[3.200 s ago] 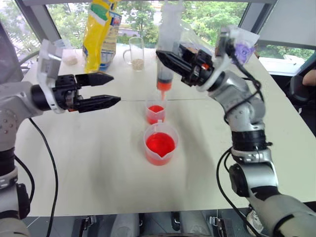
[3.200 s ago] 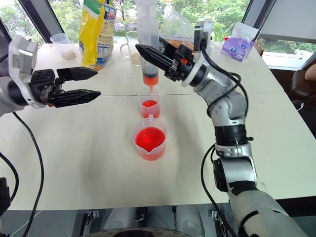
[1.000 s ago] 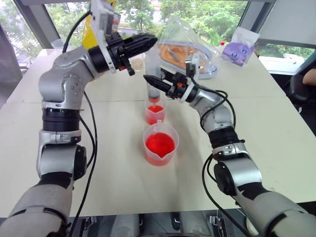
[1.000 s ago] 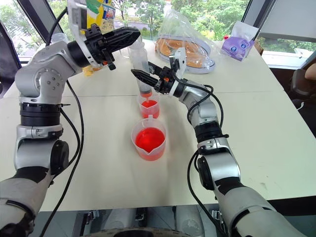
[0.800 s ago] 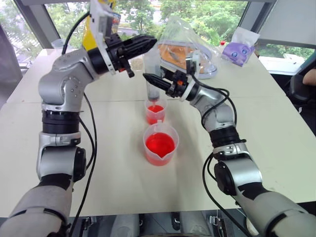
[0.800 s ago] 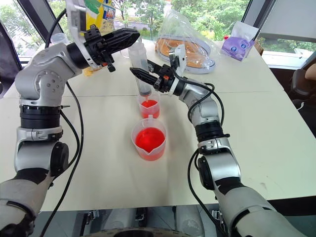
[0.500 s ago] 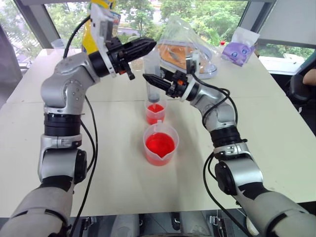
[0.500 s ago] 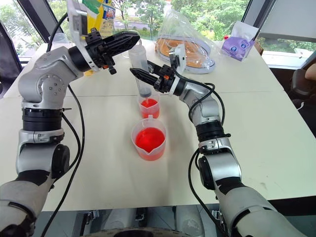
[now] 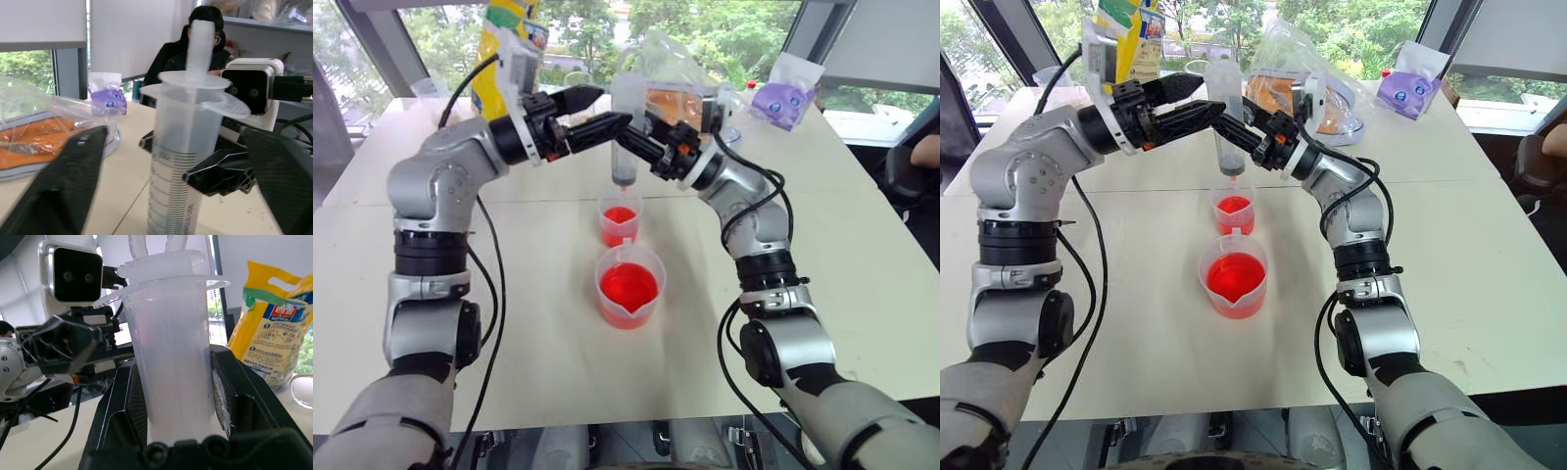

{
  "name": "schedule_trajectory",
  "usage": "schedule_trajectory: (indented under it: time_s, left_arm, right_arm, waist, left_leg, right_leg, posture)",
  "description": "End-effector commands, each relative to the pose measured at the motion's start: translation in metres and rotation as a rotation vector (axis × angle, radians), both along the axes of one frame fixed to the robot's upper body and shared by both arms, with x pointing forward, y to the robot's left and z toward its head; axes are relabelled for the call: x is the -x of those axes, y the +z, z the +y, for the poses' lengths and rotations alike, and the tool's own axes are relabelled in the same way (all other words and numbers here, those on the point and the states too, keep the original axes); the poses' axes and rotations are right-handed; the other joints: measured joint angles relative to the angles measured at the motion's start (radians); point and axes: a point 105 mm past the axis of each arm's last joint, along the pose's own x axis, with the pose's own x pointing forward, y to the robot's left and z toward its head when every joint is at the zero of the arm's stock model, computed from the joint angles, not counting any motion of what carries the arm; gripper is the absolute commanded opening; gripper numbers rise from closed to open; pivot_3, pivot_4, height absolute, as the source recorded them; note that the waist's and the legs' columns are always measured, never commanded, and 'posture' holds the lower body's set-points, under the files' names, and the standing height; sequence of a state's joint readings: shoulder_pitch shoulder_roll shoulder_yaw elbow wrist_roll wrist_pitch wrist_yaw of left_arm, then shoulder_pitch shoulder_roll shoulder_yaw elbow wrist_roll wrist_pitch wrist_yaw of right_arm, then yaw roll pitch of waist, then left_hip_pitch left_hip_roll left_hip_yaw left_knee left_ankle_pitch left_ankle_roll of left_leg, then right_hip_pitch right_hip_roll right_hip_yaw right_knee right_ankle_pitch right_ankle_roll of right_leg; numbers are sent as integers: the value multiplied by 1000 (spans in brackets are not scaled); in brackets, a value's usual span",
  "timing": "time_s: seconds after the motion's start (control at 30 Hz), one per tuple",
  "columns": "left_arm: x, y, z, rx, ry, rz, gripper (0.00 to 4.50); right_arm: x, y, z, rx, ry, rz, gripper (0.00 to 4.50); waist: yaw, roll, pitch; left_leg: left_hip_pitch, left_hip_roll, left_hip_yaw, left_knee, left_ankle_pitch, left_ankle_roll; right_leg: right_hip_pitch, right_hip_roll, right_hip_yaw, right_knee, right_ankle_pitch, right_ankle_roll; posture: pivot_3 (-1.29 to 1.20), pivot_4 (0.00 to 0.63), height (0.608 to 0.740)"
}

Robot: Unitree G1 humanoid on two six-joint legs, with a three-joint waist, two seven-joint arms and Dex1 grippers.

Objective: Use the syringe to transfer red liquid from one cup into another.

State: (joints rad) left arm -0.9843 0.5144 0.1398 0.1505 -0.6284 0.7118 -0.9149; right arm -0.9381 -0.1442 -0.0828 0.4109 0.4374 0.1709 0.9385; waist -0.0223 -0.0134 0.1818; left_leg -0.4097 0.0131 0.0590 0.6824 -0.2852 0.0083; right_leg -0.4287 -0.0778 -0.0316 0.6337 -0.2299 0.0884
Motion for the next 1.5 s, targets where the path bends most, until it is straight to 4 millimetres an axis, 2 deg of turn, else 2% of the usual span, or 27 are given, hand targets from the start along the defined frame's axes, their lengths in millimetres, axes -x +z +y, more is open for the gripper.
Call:
schedule_trajectory:
  time_s: [0.03, 0.27, 0.37, 0.5, 0.6, 0.7, 0.8, 0.93, 1.0, 1.2, 1.37, 1.5]
  left_arm:
    - [16, 14, 22, -2, 19, -65, 4437]
    - [39, -11, 45, -89, 25, -21, 4437]
    - [49, -23, 48, -130, 20, -6, 4437]
    - [66, -34, 46, -155, -16, 9, 4437]
    - [70, -39, 45, -157, -16, 11, 4437]
    - [76, -45, 43, -146, -29, 21, 4437]
    - [78, -52, 41, -149, -32, 31, 4437]
    - [78, -62, 37, -167, -25, 38, 4437]
    - [79, -62, 35, -155, -30, 38, 4437]
    - [83, -62, 34, -150, -32, 42, 4437]
    - [85, -62, 35, -152, -28, 44, 4437]
    - [85, -62, 35, -155, -27, 56, 4500]
  right_arm:
    - [7, 10, 1, -25, 13, -37, 1427]
    - [7, 10, -3, -25, 3, -10, 1427]
    - [7, 20, -7, -31, -4, 9, 1427]
    - [-9, 51, -35, 70, -192, 147, 1427]
    - [-20, 56, -60, 107, -320, 364, 1427]
    - [-22, 39, -85, 232, -460, 566, 1427]
    - [-16, 8, -108, 374, -561, 774, 1427]
    - [-4, -54, -141, 528, -683, 1052, 1427]
    - [0, -76, -149, 560, -704, 1119, 1427]
    - [10, -112, -157, 614, -718, 1200, 1427]
    - [14, -123, -159, 628, -734, 1218, 1427]
    - [14, -120, -159, 620, -731, 1201, 3345]
  waist:
    - [0, 0, 0]
    - [5, 0, 0]
    - [6, 0, 0]
    - [6, 2, 1]
    - [7, 2, 1]
    - [5, 2, 1]
    - [3, 2, 1]
    - [4, 2, 1]
    - [7, 2, 1]
    - [4, 2, 1]
    - [7, 2, 1]
    - [7, 2, 1]
  left_leg:
    - [0, 0, 0, 0, 0, 0]
    - [0, 0, 0, 0, 0, 0]
    - [0, -1, 0, 0, 0, 0]
    - [0, -1, 0, 0, 0, 0]
    - [-1, -1, -1, 0, 0, -1]
    - [-1, -1, -2, -3, 0, -1]
    - [-1, -1, -2, -4, 0, -1]
    - [-2, -1, -1, -4, 0, 0]
    - [-2, -2, -1, -4, -1, 0]
    - [-3, -2, 0, -4, -1, 1]
    - [-3, -1, -1, -3, -1, 1]
    - [-3, -1, -1, -2, -1, 1]
  right_leg:
    - [0, 0, 0, 0, 0, 0]
    - [0, -1, 0, 0, 0, 0]
    - [0, -3, 0, 0, 0, 0]
    - [0, -5, 0, -1, 0, -1]
    - [-1, -8, 0, -1, -1, -4]
    - [-1, -8, -1, -2, -2, -7]
    - [-1, -9, -1, -3, -3, -9]
    - [-2, -9, -1, -3, -4, -10]
    - [-2, -9, -1, -3, -4, -10]
    - [-2, -4, -1, -3, -1, -6]
    - [-2, -1, -1, -3, -1, -4]
    - [-2, -1, -1, -3, 0, -4]
  posture:
    - [0, 150, 740]
    - [0, 150, 740]
    - [0, 150, 740]
    - [0, 150, 740]
    - [0, 150, 740]
    - [0, 150, 740]
    - [0, 150, 740]
    - [0, 150, 740]
    - [0, 150, 740]
    - [0, 150, 740]
    - [0, 150, 740]
    - [0, 150, 740]
